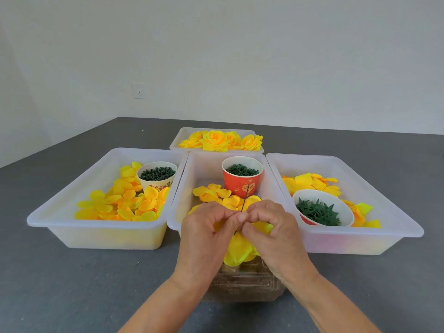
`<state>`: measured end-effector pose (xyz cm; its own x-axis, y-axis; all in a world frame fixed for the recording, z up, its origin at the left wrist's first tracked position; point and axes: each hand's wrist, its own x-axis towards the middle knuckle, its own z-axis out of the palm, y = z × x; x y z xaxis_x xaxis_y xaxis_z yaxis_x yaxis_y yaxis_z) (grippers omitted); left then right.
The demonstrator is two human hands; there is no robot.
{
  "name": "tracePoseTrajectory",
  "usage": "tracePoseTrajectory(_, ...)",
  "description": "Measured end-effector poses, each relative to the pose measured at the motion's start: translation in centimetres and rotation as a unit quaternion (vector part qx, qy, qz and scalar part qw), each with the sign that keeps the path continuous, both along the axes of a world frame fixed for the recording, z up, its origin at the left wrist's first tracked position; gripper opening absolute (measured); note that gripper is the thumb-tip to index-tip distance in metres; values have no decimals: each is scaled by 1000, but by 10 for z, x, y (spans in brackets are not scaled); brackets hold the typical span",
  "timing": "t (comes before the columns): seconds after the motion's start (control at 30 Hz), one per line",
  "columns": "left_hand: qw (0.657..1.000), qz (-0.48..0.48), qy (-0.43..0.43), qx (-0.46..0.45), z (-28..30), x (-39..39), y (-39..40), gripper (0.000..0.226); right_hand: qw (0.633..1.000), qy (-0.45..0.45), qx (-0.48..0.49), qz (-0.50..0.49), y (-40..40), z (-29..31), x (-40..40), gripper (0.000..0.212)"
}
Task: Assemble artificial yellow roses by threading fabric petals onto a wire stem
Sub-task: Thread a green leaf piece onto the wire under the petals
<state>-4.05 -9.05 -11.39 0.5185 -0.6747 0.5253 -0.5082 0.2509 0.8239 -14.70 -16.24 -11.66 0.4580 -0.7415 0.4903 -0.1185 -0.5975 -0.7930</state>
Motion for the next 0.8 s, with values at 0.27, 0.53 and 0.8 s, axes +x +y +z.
tracePoseTrajectory(0.27,999,-1,-30,-27,-3,1,0,18,999,13,-37,-13,1,0,-1,24)
tracePoseTrajectory(0.53,979,42,-195,-35,-8,9,4,27,995,19,67,67,-6,17,-5,24)
tracePoseTrajectory(0.8,952,98,-287,-38,-8,12,6,26,999,13,-43,26,-4,12,-7,22)
